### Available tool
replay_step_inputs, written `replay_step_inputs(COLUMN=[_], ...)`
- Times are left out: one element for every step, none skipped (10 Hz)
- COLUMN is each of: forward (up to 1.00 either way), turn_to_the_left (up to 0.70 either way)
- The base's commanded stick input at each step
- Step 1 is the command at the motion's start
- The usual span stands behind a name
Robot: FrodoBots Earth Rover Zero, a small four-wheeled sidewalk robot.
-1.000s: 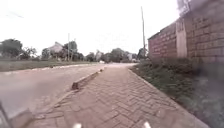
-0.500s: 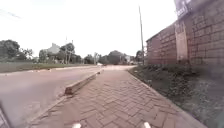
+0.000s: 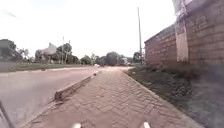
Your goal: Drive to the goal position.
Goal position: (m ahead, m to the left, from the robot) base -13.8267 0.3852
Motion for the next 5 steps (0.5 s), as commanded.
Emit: replay_step_inputs(forward=[0.50, 0.50, 0.50, 0.50, 0.50], turn_to_the_left=[0.00, 0.00, 0.00, 0.00, 0.00])
